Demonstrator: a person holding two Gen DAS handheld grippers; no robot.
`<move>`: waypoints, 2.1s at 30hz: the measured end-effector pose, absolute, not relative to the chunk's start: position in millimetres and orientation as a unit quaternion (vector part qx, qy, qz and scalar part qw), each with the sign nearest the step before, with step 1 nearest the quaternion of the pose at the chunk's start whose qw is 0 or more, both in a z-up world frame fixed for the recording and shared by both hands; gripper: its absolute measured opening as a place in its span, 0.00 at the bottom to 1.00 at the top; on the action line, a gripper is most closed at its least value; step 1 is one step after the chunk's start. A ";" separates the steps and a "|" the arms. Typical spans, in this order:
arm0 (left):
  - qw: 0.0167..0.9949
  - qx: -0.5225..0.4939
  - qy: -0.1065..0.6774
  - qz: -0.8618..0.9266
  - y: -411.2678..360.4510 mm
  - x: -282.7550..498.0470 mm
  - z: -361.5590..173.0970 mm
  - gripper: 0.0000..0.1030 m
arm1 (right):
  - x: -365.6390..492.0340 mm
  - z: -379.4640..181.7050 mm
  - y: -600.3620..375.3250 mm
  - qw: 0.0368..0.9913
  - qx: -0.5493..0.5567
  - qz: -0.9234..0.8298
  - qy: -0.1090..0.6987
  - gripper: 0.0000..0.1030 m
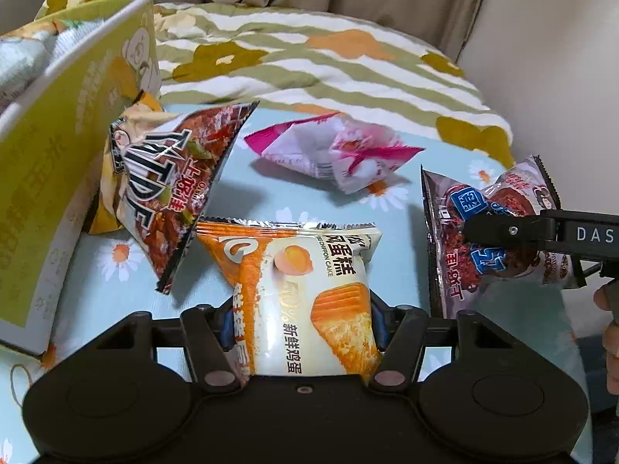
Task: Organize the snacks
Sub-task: 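Grasp the orange cake bag with the left gripper while the right grasps the monkey-print bag, then carry the orange cake bag and monkey-print bag over the cardboard box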
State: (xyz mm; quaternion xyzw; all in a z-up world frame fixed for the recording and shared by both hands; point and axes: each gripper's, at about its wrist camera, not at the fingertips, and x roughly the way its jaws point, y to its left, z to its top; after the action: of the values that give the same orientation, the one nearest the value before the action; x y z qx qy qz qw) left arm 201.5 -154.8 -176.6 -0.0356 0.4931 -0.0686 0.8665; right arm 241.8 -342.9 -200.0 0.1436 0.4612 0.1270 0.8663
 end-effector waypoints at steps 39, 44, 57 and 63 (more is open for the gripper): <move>0.933 -0.042 0.349 -0.083 125.0 258.8 26.7 0.64 | 281.0 -3.8 -65.3 0.930 0.115 0.179 0.301 0.80; 0.919 -0.040 0.377 -0.109 157.6 296.8 11.4 0.64 | 302.9 -8.9 -17.7 0.929 0.129 0.151 0.314 0.80; 0.905 -0.052 0.398 -0.141 187.8 319.7 -22.4 0.97 | 322.3 -37.5 23.5 0.923 0.132 0.079 0.352 0.80; 0.919 -0.044 0.376 -0.112 189.9 294.5 -11.7 0.97 | 321.2 -40.7 22.2 0.924 0.123 0.082 0.354 0.80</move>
State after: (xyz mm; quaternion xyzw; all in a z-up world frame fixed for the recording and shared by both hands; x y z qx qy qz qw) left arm 294.5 189.9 -11.7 -0.0442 0.3756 -0.1122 0.9189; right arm 321.2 22.2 -40.7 0.1232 0.3538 0.0817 0.9236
